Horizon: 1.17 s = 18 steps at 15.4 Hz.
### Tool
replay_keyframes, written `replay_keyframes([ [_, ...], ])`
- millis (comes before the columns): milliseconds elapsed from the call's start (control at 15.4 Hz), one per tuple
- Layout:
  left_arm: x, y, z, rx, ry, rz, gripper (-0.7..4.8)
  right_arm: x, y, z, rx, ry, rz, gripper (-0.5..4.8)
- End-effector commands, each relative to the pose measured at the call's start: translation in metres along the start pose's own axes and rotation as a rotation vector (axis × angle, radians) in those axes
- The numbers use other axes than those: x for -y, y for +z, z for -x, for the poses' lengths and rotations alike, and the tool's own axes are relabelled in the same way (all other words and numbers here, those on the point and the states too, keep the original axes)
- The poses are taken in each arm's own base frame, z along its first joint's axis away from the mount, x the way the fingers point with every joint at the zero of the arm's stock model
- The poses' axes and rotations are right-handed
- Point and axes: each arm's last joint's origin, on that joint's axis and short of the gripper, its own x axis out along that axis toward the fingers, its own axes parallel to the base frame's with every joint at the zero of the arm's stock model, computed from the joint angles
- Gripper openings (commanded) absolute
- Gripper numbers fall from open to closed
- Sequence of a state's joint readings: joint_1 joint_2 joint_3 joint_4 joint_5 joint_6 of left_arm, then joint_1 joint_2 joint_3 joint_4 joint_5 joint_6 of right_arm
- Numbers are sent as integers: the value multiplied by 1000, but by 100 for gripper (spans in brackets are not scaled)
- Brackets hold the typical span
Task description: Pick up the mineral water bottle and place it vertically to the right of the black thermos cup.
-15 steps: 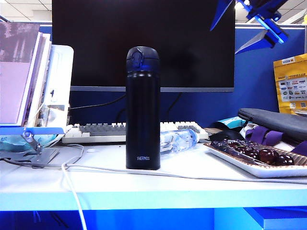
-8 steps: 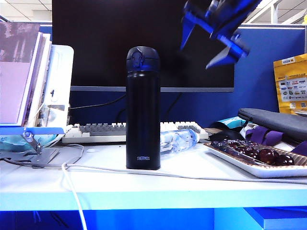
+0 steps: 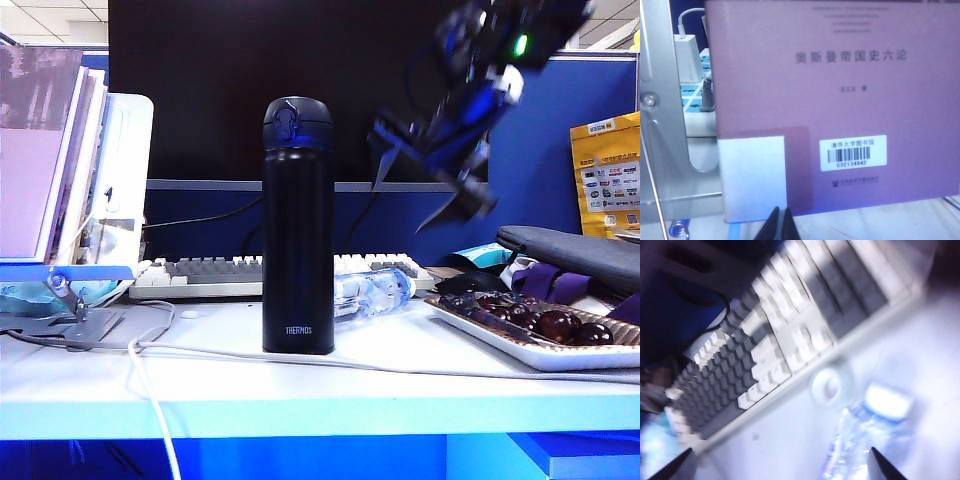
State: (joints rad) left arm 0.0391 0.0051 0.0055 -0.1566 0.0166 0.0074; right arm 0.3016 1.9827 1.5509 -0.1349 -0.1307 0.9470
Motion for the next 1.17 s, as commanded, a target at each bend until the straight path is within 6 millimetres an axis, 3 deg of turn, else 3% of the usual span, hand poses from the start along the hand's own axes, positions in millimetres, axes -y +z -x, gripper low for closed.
replay_keyframes([
  [65, 0, -1, 0, -8, -3, -4, -2, 3, -2, -17, -27, 56, -146, 479],
  [1169, 0, -1, 0, -8, -2, -4, -2, 26, -13, -36, -39, -108, -78, 479],
])
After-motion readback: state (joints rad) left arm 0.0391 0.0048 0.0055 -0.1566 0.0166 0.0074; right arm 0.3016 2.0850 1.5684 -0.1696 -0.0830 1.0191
